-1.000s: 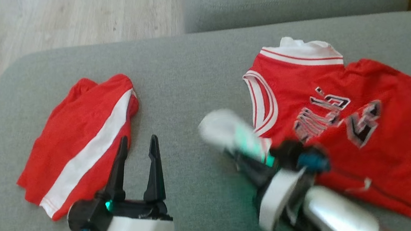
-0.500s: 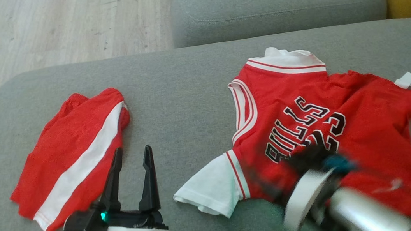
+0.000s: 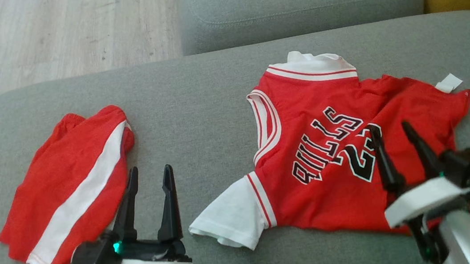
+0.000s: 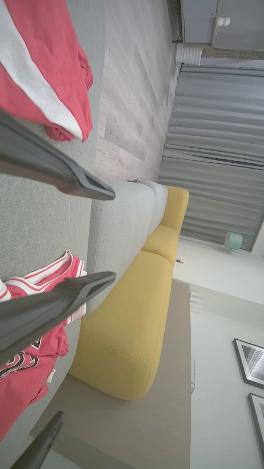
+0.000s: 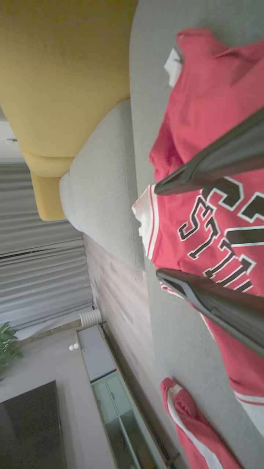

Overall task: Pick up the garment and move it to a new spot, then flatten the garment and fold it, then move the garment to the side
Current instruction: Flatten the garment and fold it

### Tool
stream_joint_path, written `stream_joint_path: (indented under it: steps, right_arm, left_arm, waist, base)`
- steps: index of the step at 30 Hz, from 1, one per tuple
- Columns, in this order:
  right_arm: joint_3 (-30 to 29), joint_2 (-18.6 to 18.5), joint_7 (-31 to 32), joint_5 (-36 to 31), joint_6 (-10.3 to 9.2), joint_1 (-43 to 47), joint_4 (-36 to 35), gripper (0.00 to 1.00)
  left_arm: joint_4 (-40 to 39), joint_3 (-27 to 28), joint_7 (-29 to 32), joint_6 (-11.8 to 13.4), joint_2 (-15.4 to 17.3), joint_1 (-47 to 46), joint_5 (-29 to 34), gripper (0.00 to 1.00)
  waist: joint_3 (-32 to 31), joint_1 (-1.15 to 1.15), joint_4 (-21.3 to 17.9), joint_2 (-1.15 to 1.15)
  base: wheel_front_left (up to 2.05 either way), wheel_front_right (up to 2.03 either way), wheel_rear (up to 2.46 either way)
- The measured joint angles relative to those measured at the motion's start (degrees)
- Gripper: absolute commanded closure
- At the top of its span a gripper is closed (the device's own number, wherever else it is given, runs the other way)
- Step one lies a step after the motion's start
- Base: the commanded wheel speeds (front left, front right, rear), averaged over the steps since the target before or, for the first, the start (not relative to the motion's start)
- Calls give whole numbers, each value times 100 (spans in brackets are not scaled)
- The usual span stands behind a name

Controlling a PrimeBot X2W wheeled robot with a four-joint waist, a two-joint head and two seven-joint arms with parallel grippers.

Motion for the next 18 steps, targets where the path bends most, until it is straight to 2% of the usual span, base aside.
stream_joint_path:
  steps: [4,10,13,18]
  right_arm:
    - [-288,157,1,-305,0,144,-146,0]
    - [-812,241,303,-836,0,-239,-241,0]
    - [-1037,257,949,-1215,0,-1110,46,0]
    - [-1054,250,1760,-1365,0,-2128,865,0]
  left_arm:
    - [-32,-5,0,-2,0,19,1,0]
    - [-113,-91,0,-27,0,-60,29,0]
    - [-141,-241,0,-34,-1,-424,33,0]
    - [-137,-413,0,-42,-4,-789,-30,0]
  waist:
    - [89,0,-16,0]
    - [411,0,70,0]
    - [827,1,222,0]
    - [1239,2,462,0]
  base:
    - [0,0,0]
    - [0,0,0]
    - [0,0,0]
    - [0,0,0]
